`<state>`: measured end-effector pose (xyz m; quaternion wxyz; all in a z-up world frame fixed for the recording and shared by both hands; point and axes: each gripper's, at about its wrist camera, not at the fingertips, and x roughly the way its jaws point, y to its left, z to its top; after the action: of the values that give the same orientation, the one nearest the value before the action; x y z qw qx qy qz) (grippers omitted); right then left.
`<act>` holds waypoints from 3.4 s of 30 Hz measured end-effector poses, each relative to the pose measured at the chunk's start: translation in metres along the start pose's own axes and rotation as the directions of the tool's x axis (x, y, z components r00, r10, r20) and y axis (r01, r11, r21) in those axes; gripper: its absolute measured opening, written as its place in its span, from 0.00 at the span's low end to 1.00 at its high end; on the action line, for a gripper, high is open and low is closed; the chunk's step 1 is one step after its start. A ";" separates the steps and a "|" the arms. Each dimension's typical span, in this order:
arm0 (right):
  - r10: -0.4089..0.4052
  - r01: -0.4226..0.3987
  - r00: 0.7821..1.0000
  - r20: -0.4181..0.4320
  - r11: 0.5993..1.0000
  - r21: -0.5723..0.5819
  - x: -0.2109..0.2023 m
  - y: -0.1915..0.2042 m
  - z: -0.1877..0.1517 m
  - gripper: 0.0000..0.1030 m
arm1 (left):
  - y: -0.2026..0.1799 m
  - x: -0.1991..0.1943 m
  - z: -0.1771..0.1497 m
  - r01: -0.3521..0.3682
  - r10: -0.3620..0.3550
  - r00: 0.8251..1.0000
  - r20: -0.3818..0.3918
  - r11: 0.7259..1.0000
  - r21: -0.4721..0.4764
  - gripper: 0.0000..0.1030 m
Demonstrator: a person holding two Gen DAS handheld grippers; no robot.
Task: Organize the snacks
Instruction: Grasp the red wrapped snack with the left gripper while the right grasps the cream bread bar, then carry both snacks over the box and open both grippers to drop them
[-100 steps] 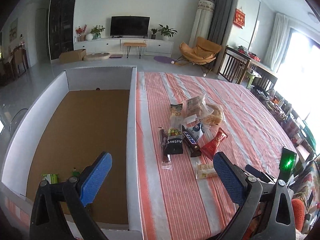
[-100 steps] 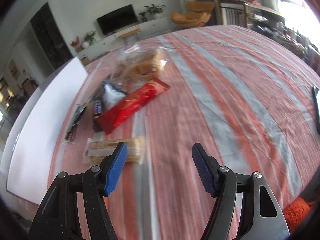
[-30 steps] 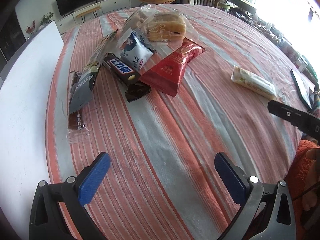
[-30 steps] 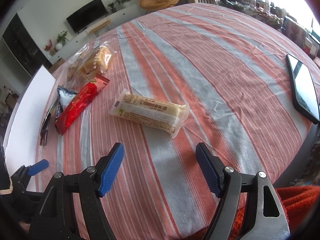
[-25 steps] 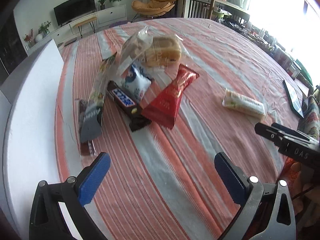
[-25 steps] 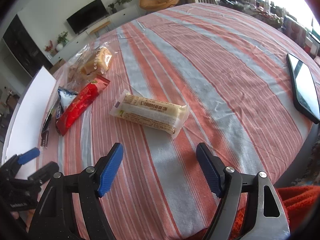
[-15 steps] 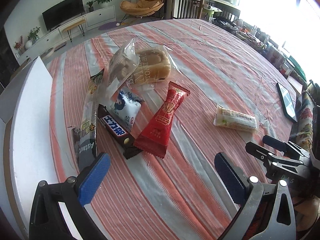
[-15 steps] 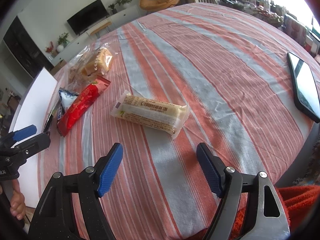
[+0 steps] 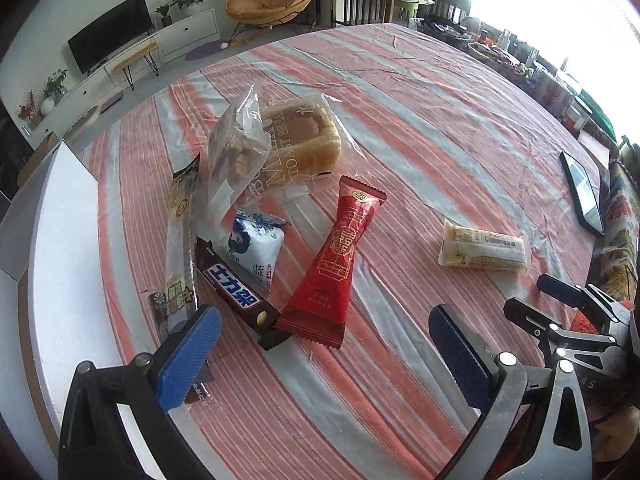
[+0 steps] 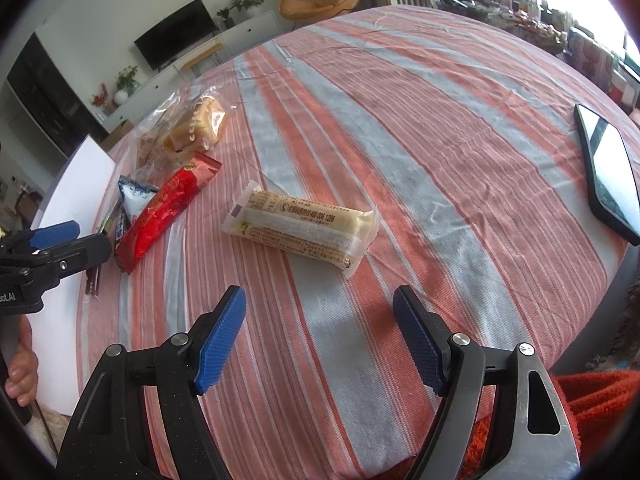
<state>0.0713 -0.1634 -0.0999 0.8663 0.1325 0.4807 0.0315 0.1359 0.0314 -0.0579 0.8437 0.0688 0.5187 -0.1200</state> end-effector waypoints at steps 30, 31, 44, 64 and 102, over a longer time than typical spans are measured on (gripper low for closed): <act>0.019 -0.019 1.000 0.003 1.000 0.007 -0.002 -0.001 0.000 0.78 | -0.026 0.065 0.027 -0.044 0.046 0.998 -0.031 0.997 0.059 0.16; 0.019 -0.019 1.000 0.003 1.000 0.008 -0.002 -0.001 0.000 0.78 | -0.026 0.061 0.026 -0.041 0.042 0.999 -0.021 0.998 0.049 0.15; 0.016 -0.016 1.000 0.002 1.000 0.004 -0.001 -0.001 0.001 0.78 | -0.019 0.001 -0.012 0.079 -0.074 0.995 0.061 0.993 -0.092 0.14; 0.064 -0.104 0.992 -0.110 0.907 -0.407 0.006 0.001 0.081 0.76 | 0.040 -0.102 -0.056 0.173 -0.132 0.968 0.214 0.968 -0.182 0.05; 0.675 -0.719 0.692 -0.256 0.672 -0.175 -0.097 0.219 0.070 0.29 | 0.137 -0.217 -0.142 -0.004 0.141 0.938 0.317 0.918 -0.396 0.11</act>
<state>0.0942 0.0160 0.0724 0.7531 0.1877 0.4564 0.4350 -0.0426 0.2255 0.0706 0.9209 -0.1024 0.3761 0.0073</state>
